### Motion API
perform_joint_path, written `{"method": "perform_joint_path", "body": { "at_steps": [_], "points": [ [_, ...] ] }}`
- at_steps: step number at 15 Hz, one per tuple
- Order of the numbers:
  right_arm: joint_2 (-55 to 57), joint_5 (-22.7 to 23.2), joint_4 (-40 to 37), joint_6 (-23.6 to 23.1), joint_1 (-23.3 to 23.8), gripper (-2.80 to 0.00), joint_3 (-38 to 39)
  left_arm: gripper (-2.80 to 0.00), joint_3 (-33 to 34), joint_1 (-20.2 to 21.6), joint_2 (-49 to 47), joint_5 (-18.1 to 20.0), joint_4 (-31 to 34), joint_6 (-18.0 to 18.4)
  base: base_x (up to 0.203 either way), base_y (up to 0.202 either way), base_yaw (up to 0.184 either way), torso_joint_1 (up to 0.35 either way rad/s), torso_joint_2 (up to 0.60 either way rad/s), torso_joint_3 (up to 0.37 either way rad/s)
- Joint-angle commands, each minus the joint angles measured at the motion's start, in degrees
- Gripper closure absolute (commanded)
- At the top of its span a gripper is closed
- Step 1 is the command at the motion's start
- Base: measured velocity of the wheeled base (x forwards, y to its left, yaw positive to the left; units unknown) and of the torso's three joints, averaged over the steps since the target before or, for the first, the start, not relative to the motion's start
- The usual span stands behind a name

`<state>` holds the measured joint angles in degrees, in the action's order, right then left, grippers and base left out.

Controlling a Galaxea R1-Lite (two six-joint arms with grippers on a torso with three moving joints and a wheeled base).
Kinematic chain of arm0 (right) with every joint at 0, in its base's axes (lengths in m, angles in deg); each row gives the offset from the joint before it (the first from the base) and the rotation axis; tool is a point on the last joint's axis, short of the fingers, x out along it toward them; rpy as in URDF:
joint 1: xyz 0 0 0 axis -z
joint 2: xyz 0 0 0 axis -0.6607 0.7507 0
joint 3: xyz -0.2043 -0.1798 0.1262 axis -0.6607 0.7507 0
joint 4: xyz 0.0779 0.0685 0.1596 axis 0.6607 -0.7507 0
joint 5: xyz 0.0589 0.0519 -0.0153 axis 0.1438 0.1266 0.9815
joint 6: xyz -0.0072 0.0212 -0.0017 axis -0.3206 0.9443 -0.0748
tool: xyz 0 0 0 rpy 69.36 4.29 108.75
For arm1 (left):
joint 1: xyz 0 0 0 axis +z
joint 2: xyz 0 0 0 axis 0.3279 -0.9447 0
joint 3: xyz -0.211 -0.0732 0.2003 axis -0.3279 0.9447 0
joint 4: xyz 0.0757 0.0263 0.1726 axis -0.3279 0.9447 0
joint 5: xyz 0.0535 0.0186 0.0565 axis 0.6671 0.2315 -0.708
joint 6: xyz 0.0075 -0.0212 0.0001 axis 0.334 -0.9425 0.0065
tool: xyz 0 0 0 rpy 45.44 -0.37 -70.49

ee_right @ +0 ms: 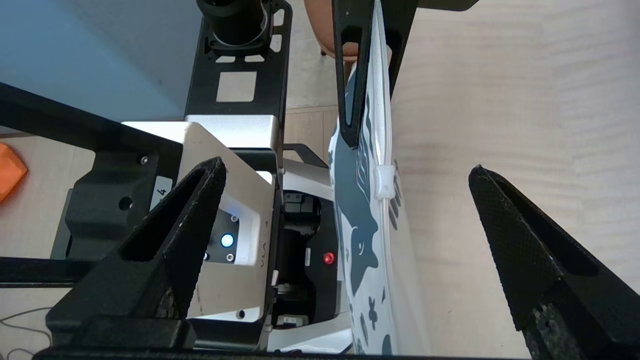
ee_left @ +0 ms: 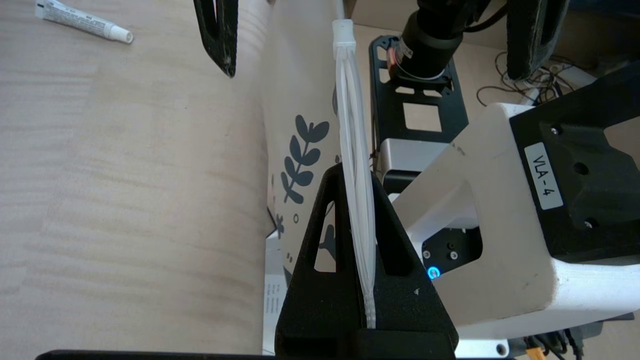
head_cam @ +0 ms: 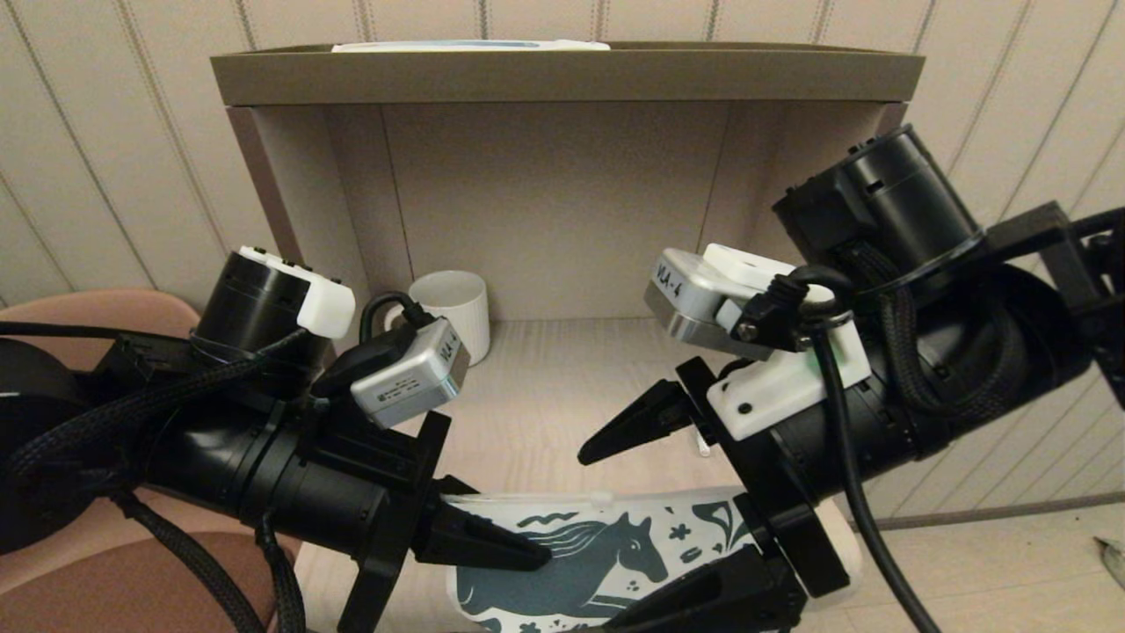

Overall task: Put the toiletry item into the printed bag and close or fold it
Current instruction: Open the storage bag

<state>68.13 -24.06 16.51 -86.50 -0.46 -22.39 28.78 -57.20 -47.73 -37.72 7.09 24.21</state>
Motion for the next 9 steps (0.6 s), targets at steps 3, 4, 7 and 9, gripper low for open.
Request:
{"method": "perform_joint_path", "body": {
  "at_steps": [3, 4, 7, 9],
  "points": [
    [-0.5, 0.3, -0.2, -0.2, 1.0, -2.8, 0.5, 0.0, 0.0, 0.0, -0.1, 0.3, 0.0, 0.2, 0.0, 0.0, 0.0, 0.0, 0.0, 0.0],
    [-0.7, 0.1, -0.1, -0.1, 1.2, -2.8, 0.5, 0.0, 0.0, 0.0, -0.3, 0.3, 0.0, 0.2, 0.0, 0.0, 0.0, 0.0, 0.0, 0.0],
    [-0.9, 0.0, 0.0, 0.2, 1.1, -2.8, -0.4, 0.0, 0.0, 0.0, -0.3, 0.3, 0.0, 0.2, 0.0, 0.0, 0.0, 0.0, 0.0, 0.0],
    [-0.9, 0.1, -0.1, 0.3, 1.1, -2.8, -0.2, 0.0, 0.0, 0.0, -0.3, 0.2, 0.0, 0.2, 0.0, 0.0, 0.0, 0.0, 0.0, 0.0]
  ]
}}
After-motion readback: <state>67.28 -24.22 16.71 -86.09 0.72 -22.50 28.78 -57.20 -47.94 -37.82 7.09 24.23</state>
